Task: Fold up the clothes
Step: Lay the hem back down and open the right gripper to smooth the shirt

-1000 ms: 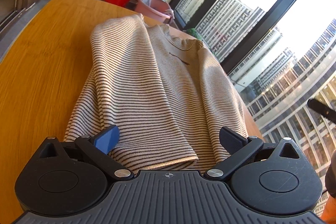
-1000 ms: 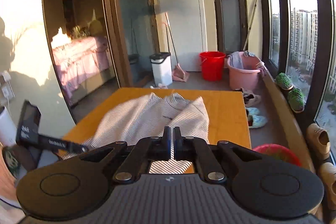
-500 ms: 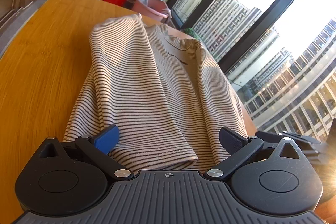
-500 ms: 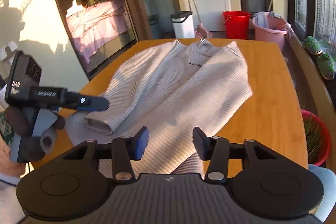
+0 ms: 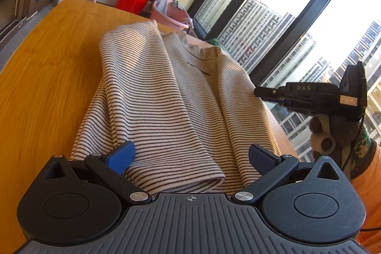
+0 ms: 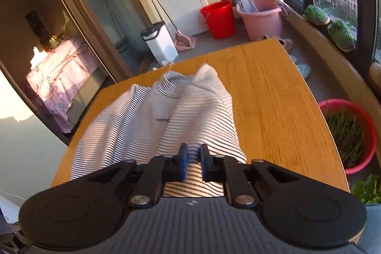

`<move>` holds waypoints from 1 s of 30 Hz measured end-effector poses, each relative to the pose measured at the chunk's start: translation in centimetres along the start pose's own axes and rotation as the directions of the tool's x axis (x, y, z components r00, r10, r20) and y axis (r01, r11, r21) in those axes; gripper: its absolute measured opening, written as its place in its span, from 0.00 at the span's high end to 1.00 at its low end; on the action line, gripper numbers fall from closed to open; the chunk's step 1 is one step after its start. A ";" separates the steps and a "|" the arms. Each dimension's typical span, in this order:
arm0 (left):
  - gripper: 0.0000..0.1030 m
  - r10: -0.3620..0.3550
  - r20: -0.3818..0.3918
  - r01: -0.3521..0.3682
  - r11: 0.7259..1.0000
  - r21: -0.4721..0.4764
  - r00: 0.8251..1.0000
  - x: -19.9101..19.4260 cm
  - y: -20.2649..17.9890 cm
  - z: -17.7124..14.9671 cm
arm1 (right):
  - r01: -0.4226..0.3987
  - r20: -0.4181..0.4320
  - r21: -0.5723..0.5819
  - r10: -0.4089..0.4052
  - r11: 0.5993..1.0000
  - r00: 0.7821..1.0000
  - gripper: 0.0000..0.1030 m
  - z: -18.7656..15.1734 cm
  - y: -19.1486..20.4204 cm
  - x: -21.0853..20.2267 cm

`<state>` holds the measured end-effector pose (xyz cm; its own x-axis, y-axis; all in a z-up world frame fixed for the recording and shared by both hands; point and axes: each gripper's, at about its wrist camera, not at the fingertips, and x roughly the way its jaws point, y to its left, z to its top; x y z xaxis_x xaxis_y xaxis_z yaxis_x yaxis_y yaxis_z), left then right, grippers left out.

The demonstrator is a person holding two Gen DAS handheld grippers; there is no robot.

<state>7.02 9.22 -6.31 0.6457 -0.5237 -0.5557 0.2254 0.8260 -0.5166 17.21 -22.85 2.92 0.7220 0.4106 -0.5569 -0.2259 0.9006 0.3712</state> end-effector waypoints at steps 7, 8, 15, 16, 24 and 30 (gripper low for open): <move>0.00 -0.024 0.007 0.024 1.000 -0.014 1.000 -0.3 0.4 -0.1 | -0.036 0.131 -0.203 0.063 0.978 0.989 0.94 4.3 5.2 -2.5; 0.00 -0.028 0.008 0.028 0.999 -0.017 1.000 -0.3 0.4 -0.1 | -0.023 0.088 -0.224 0.044 0.974 0.995 0.89 3.6 5.1 -2.2; 0.00 -0.013 -0.001 0.013 1.000 -0.001 1.000 0.0 0.2 0.0 | 0.093 -0.119 -0.166 -0.113 0.982 0.986 0.49 -3.5 0.6 -1.8; 0.00 -0.005 -0.006 0.005 1.000 0.004 1.000 0.1 0.1 0.1 | 0.111 -0.122 -0.103 -0.124 0.988 0.985 0.45 -3.9 -0.8 -1.8; 0.00 -0.093 -0.010 0.093 0.980 0.174 0.996 -0.7 -3.2 1.1 | -0.028 -0.125 0.089 0.039 0.996 0.991 0.91 -3.4 -2.1 1.4; 0.00 -0.135 -0.026 0.137 0.945 0.296 0.990 1.0 -6.2 2.0 | -0.293 -0.039 -0.140 0.291 0.946 0.956 0.99 0.2 5.9 -1.7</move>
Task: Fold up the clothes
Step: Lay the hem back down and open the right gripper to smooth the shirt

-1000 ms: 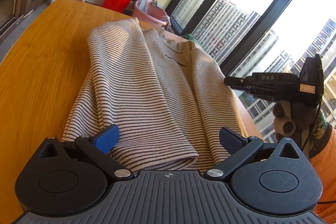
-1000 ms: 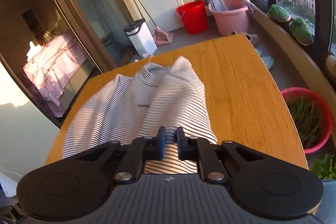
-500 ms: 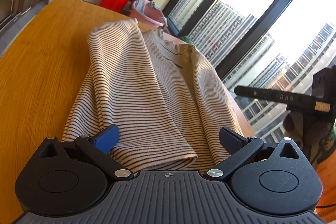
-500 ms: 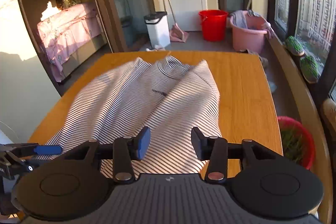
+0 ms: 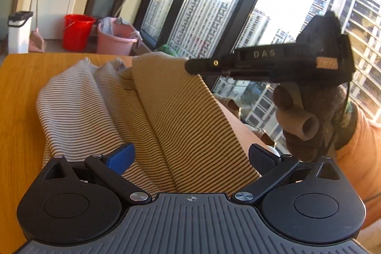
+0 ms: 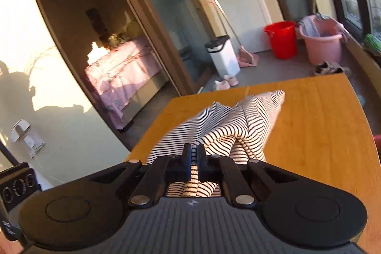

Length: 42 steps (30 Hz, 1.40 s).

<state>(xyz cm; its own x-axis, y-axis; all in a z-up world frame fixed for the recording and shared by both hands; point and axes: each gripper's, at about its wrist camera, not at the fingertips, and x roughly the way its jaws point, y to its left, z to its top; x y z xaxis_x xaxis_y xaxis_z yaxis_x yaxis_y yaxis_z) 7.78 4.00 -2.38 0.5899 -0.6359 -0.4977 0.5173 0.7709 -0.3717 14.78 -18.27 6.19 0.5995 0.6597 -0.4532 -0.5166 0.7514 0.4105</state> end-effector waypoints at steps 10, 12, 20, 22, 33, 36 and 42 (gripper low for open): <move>0.00 0.139 -0.086 -0.152 0.975 -0.160 0.987 2.1 3.9 -0.8 | 0.234 -0.054 -0.177 -0.247 0.956 0.968 0.75 -3.4 -0.7 -2.5; 0.00 0.133 -0.065 -0.143 0.973 -0.182 0.989 1.3 4.6 -0.7 | 0.248 -0.120 -0.130 -0.263 0.960 0.957 0.75 -5.4 -2.0 -2.3; 0.00 0.087 -0.091 -0.105 0.972 -0.209 0.992 1.3 5.3 -1.5 | 0.224 -0.231 -0.185 -0.264 0.957 0.937 0.75 -10.3 -1.5 -0.7; 0.00 0.105 -0.094 -0.122 0.972 -0.202 0.990 0.9 5.2 -1.6 | 0.246 -0.246 -0.195 -0.290 0.950 0.925 0.75 -10.6 -1.4 -1.8; 0.00 0.210 -0.067 -0.216 0.969 -0.117 0.976 -1.1 4.3 0.8 | 0.442 -0.177 -0.218 -0.480 0.870 0.859 0.73 -10.9 -1.9 -8.0; 0.00 0.202 -0.037 -0.205 0.974 -0.098 0.979 -0.8 4.1 2.0 | 0.401 -0.040 -0.171 -0.412 0.900 0.910 0.73 -7.9 -1.3 -8.9; 0.00 0.133 -0.058 -0.136 0.989 -0.060 0.989 4.4 3.3 4.1 | 0.250 -0.031 -0.181 -0.259 0.951 0.965 0.50 -4.6 -1.1 -3.2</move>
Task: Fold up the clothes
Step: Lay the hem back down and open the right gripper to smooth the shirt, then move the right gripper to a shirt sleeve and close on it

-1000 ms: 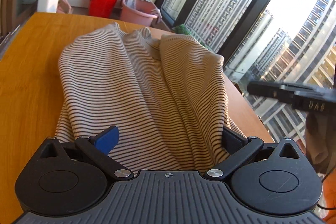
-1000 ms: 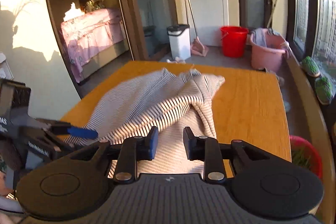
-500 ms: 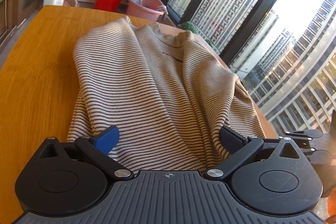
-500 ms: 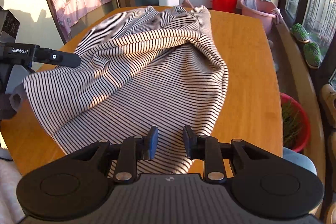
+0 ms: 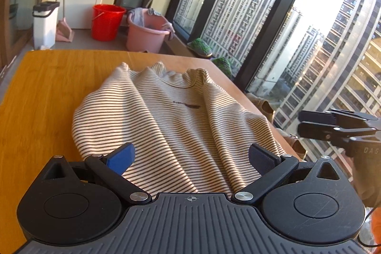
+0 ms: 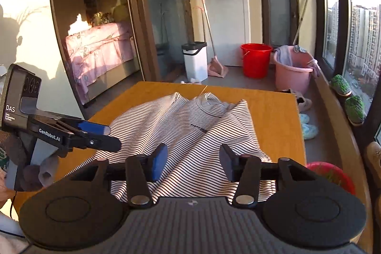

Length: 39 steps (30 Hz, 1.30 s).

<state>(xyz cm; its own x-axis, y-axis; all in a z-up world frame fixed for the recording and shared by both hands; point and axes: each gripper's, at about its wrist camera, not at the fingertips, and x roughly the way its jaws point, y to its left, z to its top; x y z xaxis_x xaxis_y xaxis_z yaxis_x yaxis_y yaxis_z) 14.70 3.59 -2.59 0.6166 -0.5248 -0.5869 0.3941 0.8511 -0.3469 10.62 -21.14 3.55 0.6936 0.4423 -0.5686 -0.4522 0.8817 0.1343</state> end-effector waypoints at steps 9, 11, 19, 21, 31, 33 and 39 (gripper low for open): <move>0.00 0.156 -0.038 -0.154 0.987 0.033 0.987 3.1 1.9 -1.6 | 0.005 -0.097 0.056 0.001 0.998 0.995 0.46 -2.4 -2.0 7.5; 0.00 0.174 -0.035 -0.173 0.985 0.026 0.984 2.6 1.9 -2.0 | 0.004 -0.097 0.036 0.000 0.999 0.995 0.46 -2.7 -1.7 7.4; 0.00 0.191 -0.027 -0.191 0.981 -0.019 0.981 -1.5 1.7 -5.0 | -0.078 -0.102 -0.034 0.074 0.996 0.992 0.36 -4.4 0.2 5.5; 0.00 0.185 -0.036 -0.186 0.982 -0.034 0.982 -3.0 1.7 -5.9 | -0.094 -0.108 -0.061 0.088 0.994 0.990 0.36 -5.0 0.8 4.8; 0.00 0.157 -0.058 -0.160 0.986 -0.048 0.986 -5.5 1.8 -6.8 | -0.059 -0.138 -0.190 0.032 0.980 0.990 0.37 -5.2 2.5 0.5; 0.00 0.166 -0.068 -0.169 0.985 -0.039 0.984 -5.3 1.4 -6.6 | -0.094 -0.153 -0.251 0.056 0.963 0.987 0.37 -5.2 3.2 -2.5; 0.00 0.179 -0.095 -0.184 0.982 -0.037 0.979 -4.8 0.7 -6.3 | -0.242 -0.240 -0.429 0.148 0.870 0.959 0.37 -6.6 6.8 -10.3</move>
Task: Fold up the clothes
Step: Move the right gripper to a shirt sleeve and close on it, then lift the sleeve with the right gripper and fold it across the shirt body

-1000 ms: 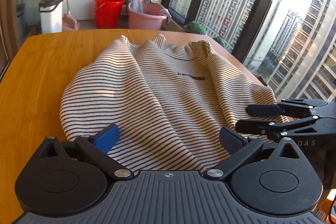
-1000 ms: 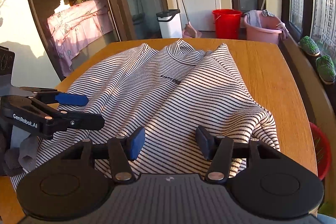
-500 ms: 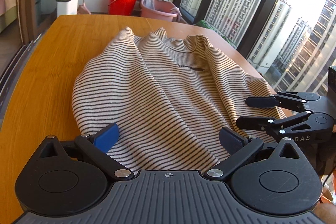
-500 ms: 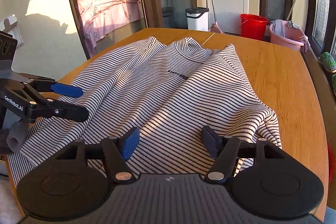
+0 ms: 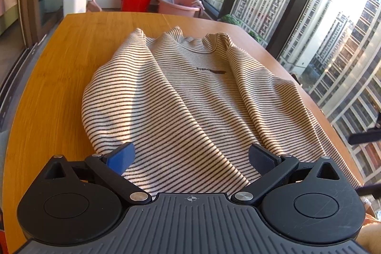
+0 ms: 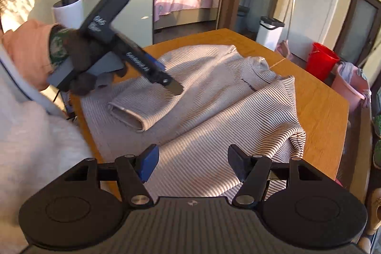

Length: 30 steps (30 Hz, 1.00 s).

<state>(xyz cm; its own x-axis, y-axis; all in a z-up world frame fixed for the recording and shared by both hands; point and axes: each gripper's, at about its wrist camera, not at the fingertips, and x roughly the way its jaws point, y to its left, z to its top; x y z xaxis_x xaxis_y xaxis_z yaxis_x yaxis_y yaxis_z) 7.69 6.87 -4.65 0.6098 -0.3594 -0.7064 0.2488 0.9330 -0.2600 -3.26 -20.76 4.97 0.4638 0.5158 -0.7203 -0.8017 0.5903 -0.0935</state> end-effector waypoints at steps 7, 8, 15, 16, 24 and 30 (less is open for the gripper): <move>0.00 -0.004 0.012 0.004 1.000 0.010 1.000 -0.7 -0.9 0.5 | -0.127 -0.101 0.056 0.132 0.990 0.986 0.44 -2.1 2.5 2.9; 0.00 -0.004 0.014 0.003 1.000 0.015 1.000 -0.8 -1.1 0.6 | -0.141 -0.111 0.066 0.148 0.988 0.983 0.47 -2.4 2.7 3.5; 0.00 -0.010 0.029 0.009 0.999 0.038 1.000 -1.0 -1.8 1.1 | 0.020 0.020 0.141 -0.023 0.990 1.000 0.96 -0.7 0.8 2.6; 0.00 -0.015 0.032 0.014 0.999 0.038 0.999 -1.0 -1.9 1.2 | 0.046 0.037 0.170 -0.053 0.984 0.998 0.97 -0.5 0.0 2.1; 0.00 -0.067 0.051 0.066 0.997 0.026 0.996 -0.6 -2.0 1.8 | 0.170 0.326 0.570 -0.411 0.804 0.851 0.97 1.8 -12.5 -8.8; 0.00 -0.158 0.097 0.154 0.987 0.043 0.983 -1.0 -2.7 1.9 | 0.105 0.353 0.794 -0.594 0.599 0.723 0.97 1.8 -21.1 -12.4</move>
<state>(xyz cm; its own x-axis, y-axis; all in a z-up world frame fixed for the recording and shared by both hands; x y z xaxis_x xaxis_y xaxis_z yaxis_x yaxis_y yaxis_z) 7.83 4.64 -1.97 0.6326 -0.5022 -0.5895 0.3723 0.8647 -0.3372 8.63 -38.48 17.13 0.9447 0.2411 -0.2225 -0.1324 0.9007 0.4138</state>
